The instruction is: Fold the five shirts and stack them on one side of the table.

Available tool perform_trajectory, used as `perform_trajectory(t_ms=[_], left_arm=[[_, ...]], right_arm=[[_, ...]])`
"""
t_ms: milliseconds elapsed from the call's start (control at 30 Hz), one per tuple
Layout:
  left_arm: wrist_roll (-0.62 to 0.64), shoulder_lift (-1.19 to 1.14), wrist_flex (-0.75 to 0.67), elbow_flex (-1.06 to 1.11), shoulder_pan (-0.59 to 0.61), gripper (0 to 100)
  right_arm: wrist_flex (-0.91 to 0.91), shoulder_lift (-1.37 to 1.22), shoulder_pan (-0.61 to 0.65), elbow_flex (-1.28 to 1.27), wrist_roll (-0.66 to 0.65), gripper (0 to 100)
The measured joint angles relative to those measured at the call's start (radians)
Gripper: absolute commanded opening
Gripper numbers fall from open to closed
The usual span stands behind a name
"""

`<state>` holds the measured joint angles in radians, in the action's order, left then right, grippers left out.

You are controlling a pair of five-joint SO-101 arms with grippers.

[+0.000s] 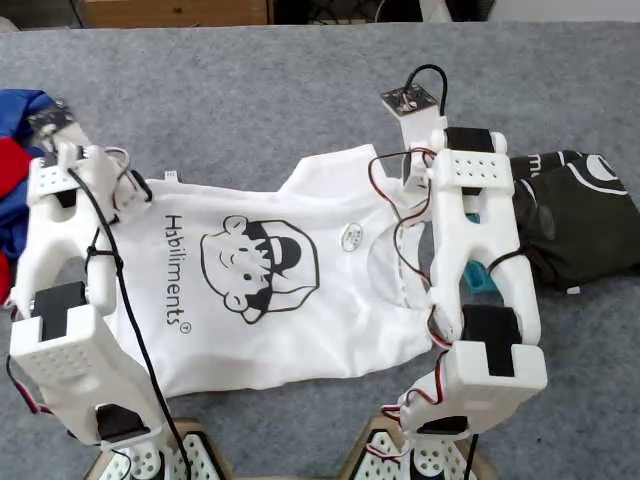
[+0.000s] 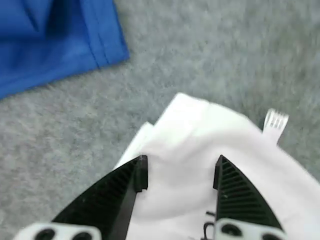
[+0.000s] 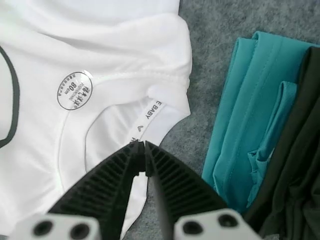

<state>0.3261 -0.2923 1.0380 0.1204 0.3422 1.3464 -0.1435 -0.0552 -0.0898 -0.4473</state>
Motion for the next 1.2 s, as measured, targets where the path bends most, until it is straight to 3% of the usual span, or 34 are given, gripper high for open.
perform_trajectory(t_ms=[233,500,900,1200], left_arm=[[-0.037,0.0,0.003,0.095,-0.005,24],[-0.104,0.026,0.112,0.118,0.002,23],[-0.138,0.482,0.014,0.443,0.046,24],[-0.095,0.545,0.008,0.436,0.057,24]], right_arm=[[0.0,0.0,0.0,0.0,0.0,1.5],[0.0,0.0,0.0,0.0,0.0,1.5],[0.0,0.0,0.0,0.0,0.0,1.5],[0.0,0.0,0.0,0.0,0.0,1.5]])
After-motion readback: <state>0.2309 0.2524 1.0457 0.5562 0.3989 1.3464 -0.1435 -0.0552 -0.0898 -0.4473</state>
